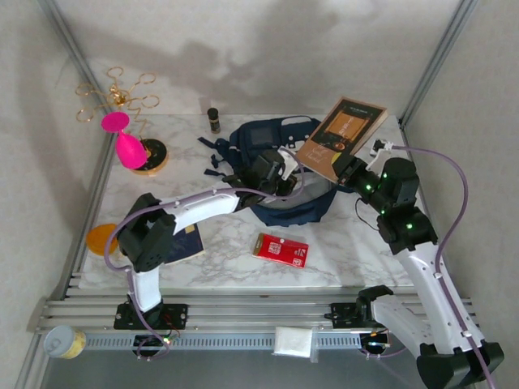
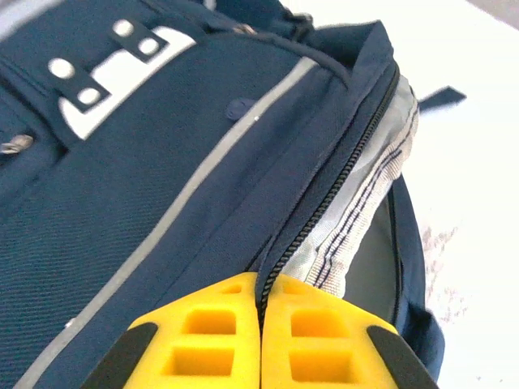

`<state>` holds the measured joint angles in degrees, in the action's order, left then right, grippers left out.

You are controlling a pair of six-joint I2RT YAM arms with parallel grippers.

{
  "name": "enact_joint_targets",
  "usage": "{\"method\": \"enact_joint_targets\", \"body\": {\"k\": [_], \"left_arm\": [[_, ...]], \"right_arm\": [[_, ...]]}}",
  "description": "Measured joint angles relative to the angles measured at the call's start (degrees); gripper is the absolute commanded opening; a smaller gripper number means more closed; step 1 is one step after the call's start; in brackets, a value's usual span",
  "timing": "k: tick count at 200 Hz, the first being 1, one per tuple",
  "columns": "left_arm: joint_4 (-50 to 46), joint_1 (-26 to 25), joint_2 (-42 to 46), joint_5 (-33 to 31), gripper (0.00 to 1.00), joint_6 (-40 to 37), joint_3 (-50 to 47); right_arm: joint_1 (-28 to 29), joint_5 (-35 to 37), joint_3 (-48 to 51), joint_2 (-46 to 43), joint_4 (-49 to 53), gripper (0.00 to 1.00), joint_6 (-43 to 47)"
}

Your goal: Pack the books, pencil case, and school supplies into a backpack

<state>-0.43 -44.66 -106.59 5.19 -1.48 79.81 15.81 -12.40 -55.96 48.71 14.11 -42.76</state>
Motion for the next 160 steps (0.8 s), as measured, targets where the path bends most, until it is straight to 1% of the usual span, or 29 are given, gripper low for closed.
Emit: {"method": "enact_joint_targets", "body": {"k": [25, 49, 68, 88, 106, 128, 143, 160], "left_arm": [[-0.09, 1.68, 2.32, -2.27, 0.00, 1.25, 0.00], [-0.04, 2.84, 4.35, -4.35, 0.00, 2.05, 0.00], [0.00, 2.95, 5.31, -5.97, 0.00, 2.60, 0.22], [-0.11, 2.93, 5.31, -6.03, 0.00, 3.26, 1.03], [-0.04, 2.93, 5.31, -5.62, 0.00, 4.22, 1.90], [-0.07, 2.73, 5.31, -5.77, 0.00, 5.77, 2.99], [0.22, 2.32, 5.35, -6.14, 0.00, 5.84, 3.19], [0.24, 1.46, 5.35, -6.12, 0.00, 5.84, 3.19]], "right_arm": [[-1.09, -2.08, -0.39, -1.14, 3.54, 0.00, 0.42], [-2.82, -2.14, -0.39, -1.79, 12.20, 0.00, 0.87], [-3.32, -0.83, -0.39, -3.30, 19.28, 0.00, 1.07], [-3.32, -1.62, -0.22, -6.25, 23.89, 0.00, 0.94], [-3.41, -5.88, 3.26, -9.05, 22.34, 0.00, -0.50], [-3.41, -13.09, 13.38, -11.43, 16.48, 0.00, -3.26], [-3.39, -17.88, 20.33, -10.73, 10.91, 0.00, -6.43], [-2.69, -22.01, 26.16, -7.43, 3.63, 0.00, -10.10]]}}
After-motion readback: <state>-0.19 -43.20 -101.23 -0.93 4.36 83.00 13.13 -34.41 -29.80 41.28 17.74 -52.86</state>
